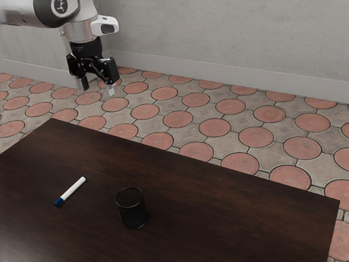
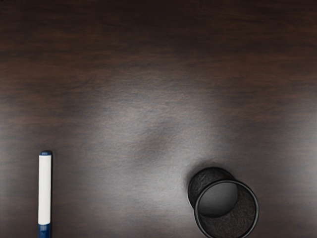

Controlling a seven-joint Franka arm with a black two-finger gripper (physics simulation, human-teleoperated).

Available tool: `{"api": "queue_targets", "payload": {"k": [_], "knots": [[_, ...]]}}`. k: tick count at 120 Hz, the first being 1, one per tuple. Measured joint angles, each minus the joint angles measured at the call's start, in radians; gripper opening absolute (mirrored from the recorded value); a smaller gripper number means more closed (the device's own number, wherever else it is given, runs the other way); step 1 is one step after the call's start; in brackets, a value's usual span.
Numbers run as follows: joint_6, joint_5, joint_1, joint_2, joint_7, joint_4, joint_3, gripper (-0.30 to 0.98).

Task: Put the marker into the pen holder.

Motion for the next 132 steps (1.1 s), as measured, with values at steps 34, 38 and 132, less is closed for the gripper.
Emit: {"api": "queue_targets", "payload": {"k": [34, 38, 132], "knots": [[-0.017, 0.031, 0.060, 0.109, 0.043, 0.174, -0.016, 0.69], [-0.017, 0.027, 0.059, 0.111, 0.047, 0.177, -0.016, 0.69], [0.247, 0.059, 0.279, 0.464, 0.043, -0.126, -0.011, 0.69]]}}
